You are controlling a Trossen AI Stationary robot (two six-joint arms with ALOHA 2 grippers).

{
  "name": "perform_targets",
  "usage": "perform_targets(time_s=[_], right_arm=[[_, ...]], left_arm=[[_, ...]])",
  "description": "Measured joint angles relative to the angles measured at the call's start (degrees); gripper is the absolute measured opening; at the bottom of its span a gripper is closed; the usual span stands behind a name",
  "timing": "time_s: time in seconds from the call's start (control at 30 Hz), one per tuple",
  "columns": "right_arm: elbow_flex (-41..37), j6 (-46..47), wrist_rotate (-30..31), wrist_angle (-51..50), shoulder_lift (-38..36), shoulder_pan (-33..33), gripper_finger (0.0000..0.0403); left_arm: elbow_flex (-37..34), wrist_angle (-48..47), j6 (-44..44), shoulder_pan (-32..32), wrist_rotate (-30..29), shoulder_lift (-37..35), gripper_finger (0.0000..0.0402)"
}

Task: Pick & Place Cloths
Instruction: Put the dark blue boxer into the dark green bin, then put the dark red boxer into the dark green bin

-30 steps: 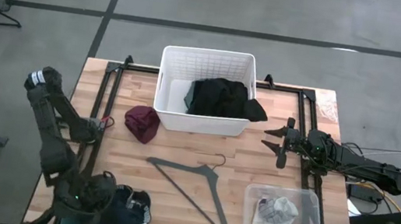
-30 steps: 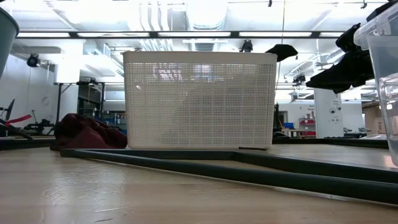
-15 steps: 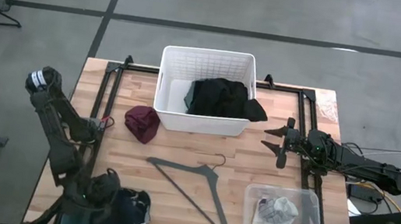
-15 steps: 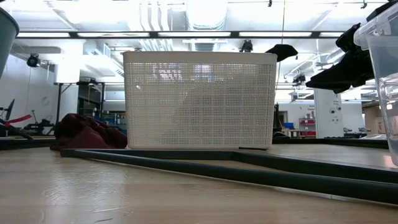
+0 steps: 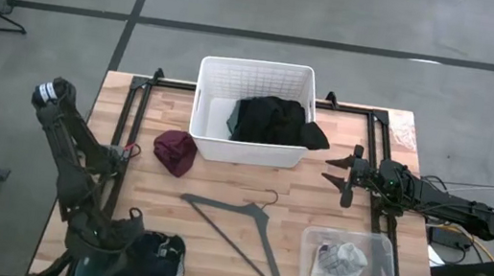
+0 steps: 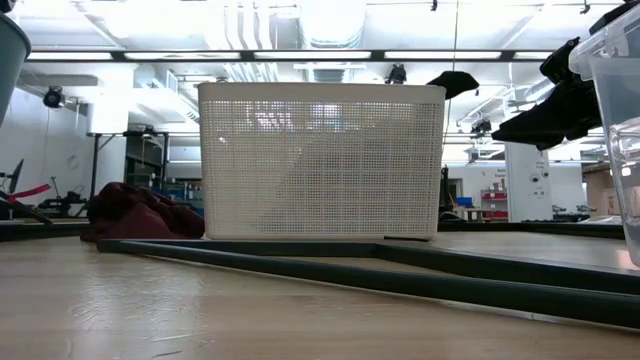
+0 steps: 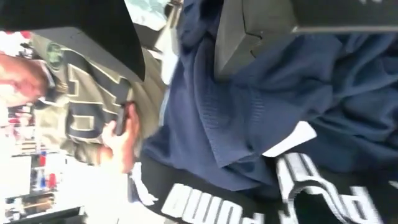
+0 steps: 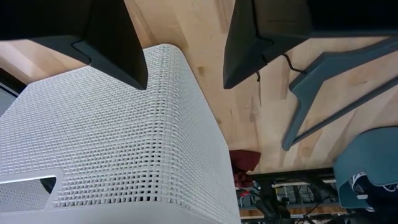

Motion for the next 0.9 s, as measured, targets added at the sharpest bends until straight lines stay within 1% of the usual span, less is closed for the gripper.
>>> perform_targets(time_s=[0.17,0.37,0.47,0.6,0.9], right_arm=[[0.0,0.0,0.0,0.0,0.0,0.0,0.0192],[0.0,0.0,0.0,0.0,0.0,0.0,0.0177],[0.0,0.0,0.0,0.0,0.0,0.0,0.0171],[0.0,0.0,0.0,0.0,0.0,0.0,0.0161],[0.0,0.0,0.0,0.0,0.0,0.0,0.0134]], left_arm=[[0.0,-0.3,2.0,0.0,0.4,-2.4,0.0197],[-0.1,-0.7,1.6,0.0,0.4,-4.9,0.0197],[-0.2,-0.8,4.5,0.2,0.3,-6.3,0.0195],[-0.6,-0.8,8.8,0.3,-2.2,-8.3,0.0195],[-0.4,-0.8,9.3,0.3,-1.7,-10.7,0.0195]])
